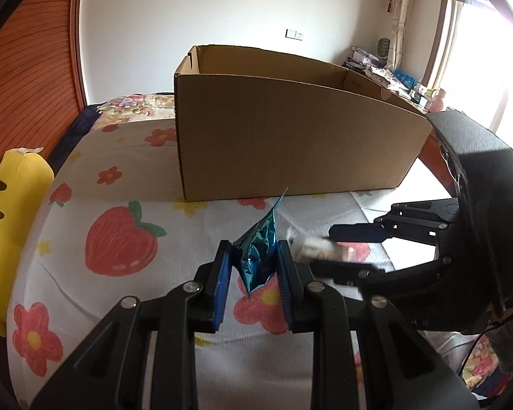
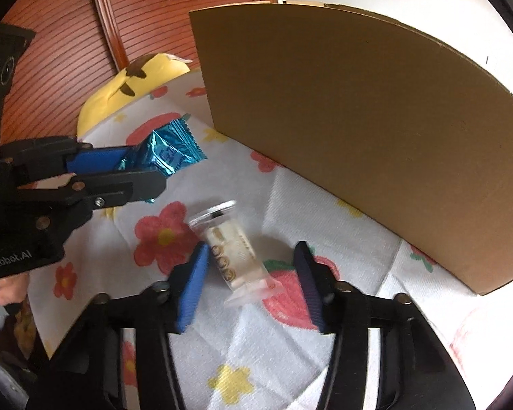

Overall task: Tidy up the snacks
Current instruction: 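Close the left gripper on the teal wrapper while the right grips the white packet, then lift and carry the white packet with the right gripper while the left carries the teal wrapper over the box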

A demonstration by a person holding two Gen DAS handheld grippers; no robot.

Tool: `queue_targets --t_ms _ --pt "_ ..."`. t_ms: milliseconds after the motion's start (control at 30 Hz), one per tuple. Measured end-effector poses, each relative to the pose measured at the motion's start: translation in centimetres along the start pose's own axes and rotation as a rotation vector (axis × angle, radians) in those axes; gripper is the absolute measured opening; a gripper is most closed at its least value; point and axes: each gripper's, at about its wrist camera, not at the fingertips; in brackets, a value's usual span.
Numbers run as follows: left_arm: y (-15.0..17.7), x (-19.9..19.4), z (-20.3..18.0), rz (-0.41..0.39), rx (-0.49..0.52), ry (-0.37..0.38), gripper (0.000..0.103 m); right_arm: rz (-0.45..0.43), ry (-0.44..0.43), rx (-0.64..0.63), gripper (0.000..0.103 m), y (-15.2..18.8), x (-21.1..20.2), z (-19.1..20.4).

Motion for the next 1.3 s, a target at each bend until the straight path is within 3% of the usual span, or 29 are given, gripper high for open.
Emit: queue_targets --t_ms 67,100,267,767,1300 --pt "0.2 -0.4 0.0 -0.002 0.001 -0.002 0.024 0.006 0.016 -0.015 0.022 0.2 -0.2 0.2" --pt "0.2 -0.6 -0.1 -0.004 0.002 -0.004 0.024 0.008 0.019 -0.018 0.019 0.3 -0.3 0.2" --pt "0.4 -2.1 -1.1 -0.026 0.019 0.000 0.024 0.010 0.029 0.001 0.019 1.6 -1.8 0.1" --pt "0.2 -4.9 -6.3 -0.098 0.071 0.037 0.024 -0.131 0.121 0.135 0.019 6.8 -11.1 -1.4" --pt "-1.1 -7.6 -9.1 -0.165 0.121 0.035 0.024 -0.252 0.201 0.207 0.019 7.7 -17.8 -3.8"
Point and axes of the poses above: each gripper's, at about its wrist camera, not at the fingertips, and x roughly the way its jaws point, z to its left, y to its underside, and after that the axes turned 6 degrees about -x, right-handed
